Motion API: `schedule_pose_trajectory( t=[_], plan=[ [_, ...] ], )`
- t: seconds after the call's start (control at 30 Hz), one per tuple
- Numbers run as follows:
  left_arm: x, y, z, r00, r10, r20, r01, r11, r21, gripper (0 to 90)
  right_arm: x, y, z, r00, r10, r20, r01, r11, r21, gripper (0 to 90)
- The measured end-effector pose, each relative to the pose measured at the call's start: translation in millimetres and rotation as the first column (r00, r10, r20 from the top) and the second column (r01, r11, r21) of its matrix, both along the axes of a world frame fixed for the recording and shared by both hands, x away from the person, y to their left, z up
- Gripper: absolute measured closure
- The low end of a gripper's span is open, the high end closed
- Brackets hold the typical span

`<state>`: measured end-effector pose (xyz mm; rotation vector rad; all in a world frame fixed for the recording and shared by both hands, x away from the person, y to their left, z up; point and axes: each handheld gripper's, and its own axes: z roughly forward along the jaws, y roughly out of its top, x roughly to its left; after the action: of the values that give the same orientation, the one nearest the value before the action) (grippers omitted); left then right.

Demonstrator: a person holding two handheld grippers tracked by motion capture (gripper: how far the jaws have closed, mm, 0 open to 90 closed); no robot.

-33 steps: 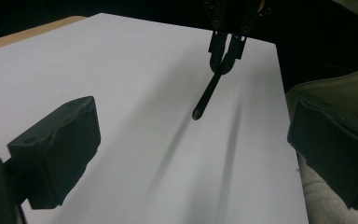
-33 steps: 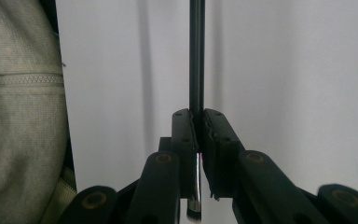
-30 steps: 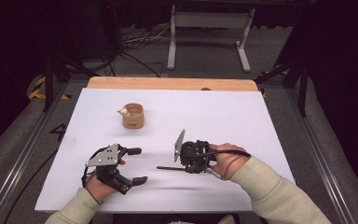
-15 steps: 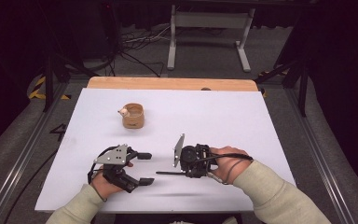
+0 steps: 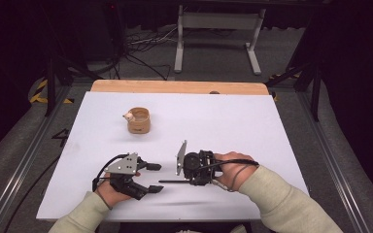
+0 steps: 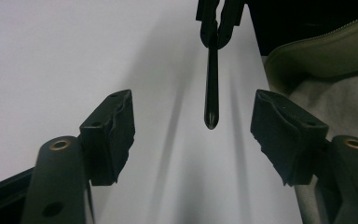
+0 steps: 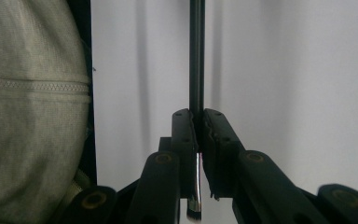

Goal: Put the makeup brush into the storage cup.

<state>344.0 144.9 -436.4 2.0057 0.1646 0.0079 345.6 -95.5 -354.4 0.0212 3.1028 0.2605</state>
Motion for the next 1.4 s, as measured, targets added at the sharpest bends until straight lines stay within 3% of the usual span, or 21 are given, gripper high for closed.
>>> schedule_pose_trajectory(
  t=[0.33,0.7,0.9,1.17,1.4],
  plan=[
    [-1.5,-4.7,-1.7,0.9992,-0.036,0.019,0.034,0.9967,0.073,54.2,0.3,5.5,-0.8,0.9999,0.013,-0.001,-0.013,0.9999,-0.005,83.4],
    [-4.7,-9.6,-0.7,0.9962,-0.077,0.041,0.071,0.9896,0.125,75.4,-0.4,9.1,-2.0,0.9996,0.029,0.0,-0.029,0.9994,-0.016,83.4],
    [-7.8,-12.6,-1.5,0.9932,-0.097,0.064,0.086,0.9835,0.159,81.8,-1.1,10.6,-3.8,0.999,0.044,-0.003,-0.044,0.9988,-0.021,83.3],
    [-9.3,-13.7,-0.9,0.9906,-0.107,0.085,0.09,0.9786,0.185,82.8,-1.5,10.2,-4.4,0.9985,0.054,-0.007,-0.054,0.9984,-0.014,83.4],
    [-10.1,-13.2,0.7,0.9907,-0.105,0.087,0.088,0.9792,0.183,83.2,-1.6,9.1,-4.4,0.9985,0.054,-0.005,-0.054,0.9985,-0.009,83.2]
  ],
)
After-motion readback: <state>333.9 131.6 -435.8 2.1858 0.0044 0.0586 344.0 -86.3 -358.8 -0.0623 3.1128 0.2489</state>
